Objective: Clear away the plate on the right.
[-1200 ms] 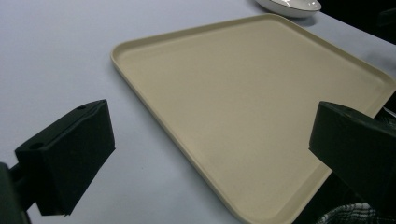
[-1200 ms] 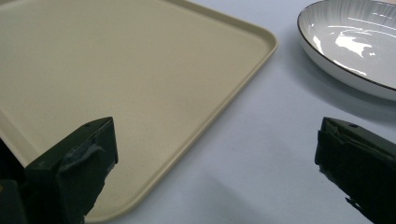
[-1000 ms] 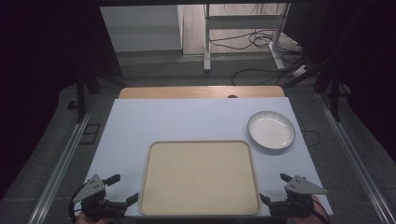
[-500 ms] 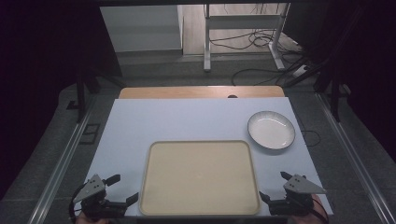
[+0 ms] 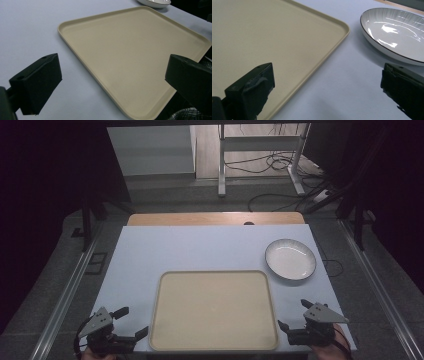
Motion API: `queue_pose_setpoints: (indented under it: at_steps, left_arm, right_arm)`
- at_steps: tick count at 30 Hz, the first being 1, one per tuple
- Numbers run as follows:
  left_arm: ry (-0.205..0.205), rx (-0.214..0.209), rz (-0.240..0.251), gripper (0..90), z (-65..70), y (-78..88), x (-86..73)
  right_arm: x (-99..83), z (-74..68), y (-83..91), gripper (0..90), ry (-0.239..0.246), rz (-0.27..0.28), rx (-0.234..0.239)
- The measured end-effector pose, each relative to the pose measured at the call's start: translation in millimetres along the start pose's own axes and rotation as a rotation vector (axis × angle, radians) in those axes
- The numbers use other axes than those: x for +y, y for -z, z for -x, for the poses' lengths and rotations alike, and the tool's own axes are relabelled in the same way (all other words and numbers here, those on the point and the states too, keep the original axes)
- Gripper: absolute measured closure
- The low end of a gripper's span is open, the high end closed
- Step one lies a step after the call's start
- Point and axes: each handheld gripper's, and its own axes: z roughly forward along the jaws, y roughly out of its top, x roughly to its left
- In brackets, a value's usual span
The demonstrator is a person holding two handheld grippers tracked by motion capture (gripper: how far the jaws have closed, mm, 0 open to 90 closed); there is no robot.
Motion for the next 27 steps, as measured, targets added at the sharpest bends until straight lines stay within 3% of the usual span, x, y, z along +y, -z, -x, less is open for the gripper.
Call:
queue_pose_setpoints:
  at_steps: [27]
  left_arm:
    - [0.015,-0.003,-0.010,0.0,-1.8,-1.0,0.4]
  right_arm:
    - [10.9,15.2,-23.0,0.0,0.006,-0.013,-0.024]
